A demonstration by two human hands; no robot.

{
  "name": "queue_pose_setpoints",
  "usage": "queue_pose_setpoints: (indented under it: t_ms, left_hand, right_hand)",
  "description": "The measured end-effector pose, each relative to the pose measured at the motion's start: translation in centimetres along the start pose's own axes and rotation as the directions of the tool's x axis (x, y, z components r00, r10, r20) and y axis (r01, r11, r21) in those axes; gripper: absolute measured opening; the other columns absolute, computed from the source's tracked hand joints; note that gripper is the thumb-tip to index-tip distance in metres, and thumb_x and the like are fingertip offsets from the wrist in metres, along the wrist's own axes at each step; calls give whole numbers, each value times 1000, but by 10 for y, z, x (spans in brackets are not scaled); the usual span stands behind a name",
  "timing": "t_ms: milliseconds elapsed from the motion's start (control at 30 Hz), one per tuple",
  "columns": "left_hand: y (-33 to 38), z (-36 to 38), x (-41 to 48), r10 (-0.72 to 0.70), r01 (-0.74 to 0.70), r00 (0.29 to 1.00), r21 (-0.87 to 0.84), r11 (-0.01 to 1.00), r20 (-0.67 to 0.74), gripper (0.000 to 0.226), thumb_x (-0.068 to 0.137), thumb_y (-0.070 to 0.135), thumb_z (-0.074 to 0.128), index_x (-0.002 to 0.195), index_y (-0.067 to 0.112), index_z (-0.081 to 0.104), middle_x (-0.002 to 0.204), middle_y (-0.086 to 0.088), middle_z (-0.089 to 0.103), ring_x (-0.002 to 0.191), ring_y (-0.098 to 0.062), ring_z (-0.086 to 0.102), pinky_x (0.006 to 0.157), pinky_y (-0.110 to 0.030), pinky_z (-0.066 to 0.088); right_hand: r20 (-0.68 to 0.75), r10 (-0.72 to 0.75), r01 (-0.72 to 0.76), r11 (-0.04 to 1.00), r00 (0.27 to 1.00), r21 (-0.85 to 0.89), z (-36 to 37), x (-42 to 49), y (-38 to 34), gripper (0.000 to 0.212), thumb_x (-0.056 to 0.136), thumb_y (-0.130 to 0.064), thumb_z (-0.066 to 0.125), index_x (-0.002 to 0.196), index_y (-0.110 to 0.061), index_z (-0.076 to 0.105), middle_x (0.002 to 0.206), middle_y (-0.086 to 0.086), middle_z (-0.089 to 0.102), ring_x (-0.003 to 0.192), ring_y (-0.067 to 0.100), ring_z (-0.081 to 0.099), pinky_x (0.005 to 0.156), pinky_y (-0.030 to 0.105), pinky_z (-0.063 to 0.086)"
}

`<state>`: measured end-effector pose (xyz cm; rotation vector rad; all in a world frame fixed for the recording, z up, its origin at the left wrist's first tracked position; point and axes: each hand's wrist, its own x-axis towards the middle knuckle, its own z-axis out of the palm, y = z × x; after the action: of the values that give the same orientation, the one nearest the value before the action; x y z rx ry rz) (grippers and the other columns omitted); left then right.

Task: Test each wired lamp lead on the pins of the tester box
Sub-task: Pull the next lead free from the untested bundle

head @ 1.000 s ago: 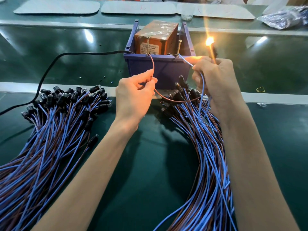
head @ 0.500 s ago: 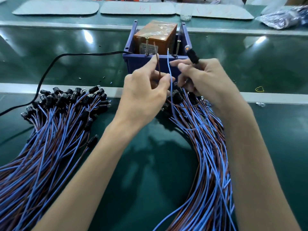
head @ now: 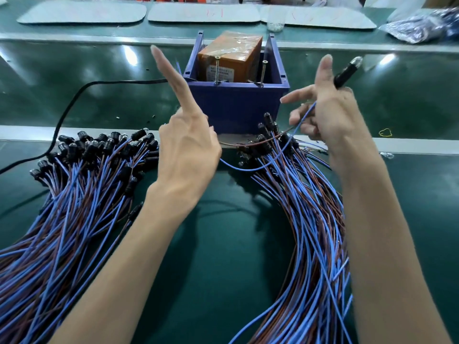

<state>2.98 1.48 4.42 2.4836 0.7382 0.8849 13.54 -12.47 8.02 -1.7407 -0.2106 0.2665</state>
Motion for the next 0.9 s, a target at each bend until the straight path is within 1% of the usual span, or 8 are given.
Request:
queue_pose_setpoints:
  t_ms: [100,167,267,367,500,700,800,900]
  left_hand:
    - [-8,-1,5,54,-57,998,95,994,33,93,86,5,56,152,14,-9,84,-3,68,64,-20,55,69,-23,31]
    - [-11,-3,9,41,-105,968,251,962,247,67,89,13,54,149,19,26,93,-12,69,85,-36,60,80,-39,40]
    - [-10,-1,5,-134,-82,837,365,928,530,29,94,33,50,102,10,66,99,-18,67,95,-36,58,78,-34,43]
    - [-4,-1,-14,-121,-119,634,251,960,764,52,96,44,44,66,10,68,66,-4,71,71,-17,67,70,-23,52]
    - [16,-21,-48,-40,-154,212,74,985,976,64,101,50,28,58,11,58,51,2,66,31,-5,50,39,-8,36]
    - [25,-59,-87,253,-458,-242,-340,821,937,40,99,53,27,102,22,52,64,1,50,70,-21,45,68,-38,45]
    - [17,-70,-70,142,-375,-147,-188,908,979,50,91,65,33,125,32,48,71,14,64,65,-10,54,67,-27,47]
    - [-13,-65,-40,-101,-372,415,270,888,904,60,85,72,37,120,27,56,92,1,72,85,-8,66,81,-25,51]
  right_hand:
    - [86,8,-9,1000,996,8,-3,0,-1,51,102,-41,40,83,-3,67,45,-1,58,34,6,44,39,13,36]
    - [120,-20,20,1000,993,1,-2,-1,-1,28,99,-25,50,83,-7,65,54,-1,61,40,3,52,43,11,40]
    - [127,-79,77,997,989,22,-2,-1,1,19,97,-7,51,83,-10,63,70,2,65,48,-1,59,50,9,44]
    - [106,-128,135,989,986,-66,-4,0,7,22,96,-6,51,81,-13,66,70,0,67,44,-4,52,46,6,37]
    - [171,-102,140,964,980,-228,-6,4,14,20,89,-8,60,73,-15,69,58,-6,68,42,-4,48,46,6,36]
    - [470,176,164,786,865,-597,-5,4,25,15,86,-9,66,71,-13,70,69,3,73,59,5,67,68,18,53]
    - [445,202,185,706,873,-684,-8,3,24,10,81,-14,71,71,-15,73,65,-2,73,65,4,70,81,23,53]
    - [420,196,195,665,886,-721,-10,0,21,10,79,-13,72,70,-18,73,58,-8,70,59,-3,67,67,10,48]
